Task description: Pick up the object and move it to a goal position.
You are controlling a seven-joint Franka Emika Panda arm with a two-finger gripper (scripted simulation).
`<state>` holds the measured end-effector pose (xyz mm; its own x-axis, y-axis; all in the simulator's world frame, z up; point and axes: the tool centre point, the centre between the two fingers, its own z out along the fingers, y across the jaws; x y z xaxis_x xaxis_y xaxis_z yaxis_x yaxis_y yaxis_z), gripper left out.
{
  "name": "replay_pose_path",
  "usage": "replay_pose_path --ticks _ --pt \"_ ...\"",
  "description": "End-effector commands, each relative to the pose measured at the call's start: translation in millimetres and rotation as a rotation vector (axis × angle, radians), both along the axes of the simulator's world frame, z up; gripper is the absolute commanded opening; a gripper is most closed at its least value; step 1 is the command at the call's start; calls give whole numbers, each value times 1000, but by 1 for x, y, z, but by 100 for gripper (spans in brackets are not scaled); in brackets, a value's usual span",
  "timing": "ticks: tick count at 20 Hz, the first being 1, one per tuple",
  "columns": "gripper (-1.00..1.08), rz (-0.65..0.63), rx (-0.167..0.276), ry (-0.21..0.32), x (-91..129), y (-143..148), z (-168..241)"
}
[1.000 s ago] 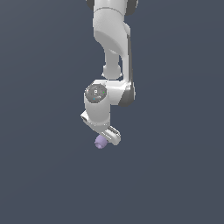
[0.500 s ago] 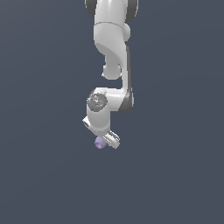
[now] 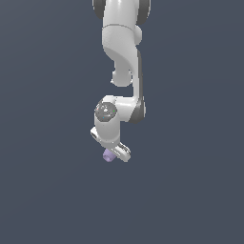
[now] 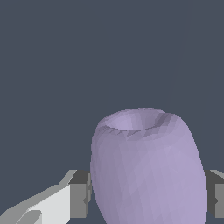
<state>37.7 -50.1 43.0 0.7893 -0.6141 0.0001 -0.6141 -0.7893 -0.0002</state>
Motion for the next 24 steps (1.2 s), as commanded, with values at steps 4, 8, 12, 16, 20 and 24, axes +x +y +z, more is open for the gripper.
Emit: replay_pose_path --ticks 4,8,12,16,20,24 --pt "-100 -1 0 -1 0 1 1" --pt "-100 -12 -2 -10 2 7 10" --pt "-100 -32 -5 -27 6 19 28" --pt "-100 -61 -9 -51 11 36 53" --pt "-100 -99 -16 -82 18 58 86" --pt "-100 -143 -23 -119 26 83 124"
